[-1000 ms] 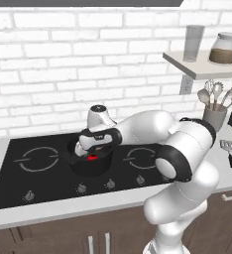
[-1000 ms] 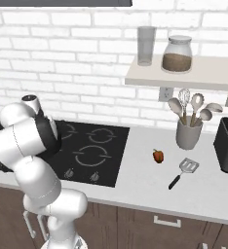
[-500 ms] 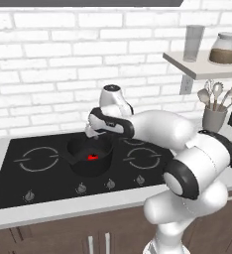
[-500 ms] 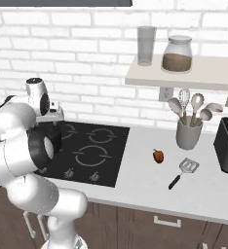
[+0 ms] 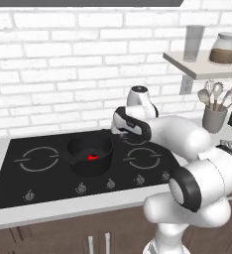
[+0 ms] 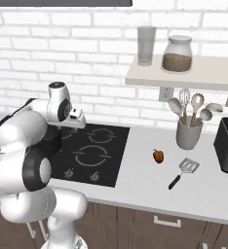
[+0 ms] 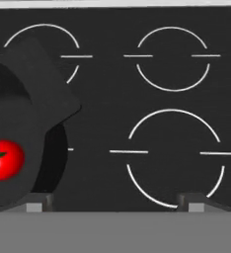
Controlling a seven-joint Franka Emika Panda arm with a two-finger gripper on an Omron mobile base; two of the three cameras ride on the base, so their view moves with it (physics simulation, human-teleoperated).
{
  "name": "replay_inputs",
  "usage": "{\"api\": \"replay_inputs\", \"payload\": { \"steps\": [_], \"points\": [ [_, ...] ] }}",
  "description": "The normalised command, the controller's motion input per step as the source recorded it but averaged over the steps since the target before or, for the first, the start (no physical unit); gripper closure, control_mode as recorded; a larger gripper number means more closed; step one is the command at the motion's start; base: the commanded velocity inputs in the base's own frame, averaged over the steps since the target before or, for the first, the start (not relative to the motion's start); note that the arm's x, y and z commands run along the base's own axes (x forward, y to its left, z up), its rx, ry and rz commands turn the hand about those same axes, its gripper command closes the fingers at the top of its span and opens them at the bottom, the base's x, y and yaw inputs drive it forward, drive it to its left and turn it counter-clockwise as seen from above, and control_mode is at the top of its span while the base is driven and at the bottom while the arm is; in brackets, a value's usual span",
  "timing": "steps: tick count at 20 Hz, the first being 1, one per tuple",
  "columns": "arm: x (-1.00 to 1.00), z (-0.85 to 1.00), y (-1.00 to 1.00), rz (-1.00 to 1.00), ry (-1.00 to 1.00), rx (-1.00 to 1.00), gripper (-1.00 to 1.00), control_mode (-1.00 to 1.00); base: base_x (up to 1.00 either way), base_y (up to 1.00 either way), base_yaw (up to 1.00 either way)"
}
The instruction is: Put the tomato and bell pepper in the pot. Retrieve the spatula and lightly stir the vegetables in the pot.
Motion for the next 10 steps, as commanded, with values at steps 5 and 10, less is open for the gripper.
{"api": "replay_inputs", "payload": {
  "steps": [5,10],
  "points": [
    [0.00,-0.45,-1.00,-0.21,0.00,0.04,-1.00,-1.00,0.00,0.00,0.00],
    [0.07,-0.65,-1.00,-0.14,0.00,0.00,-1.00,-1.00,0.00,0.00,0.00]
  ]
}}
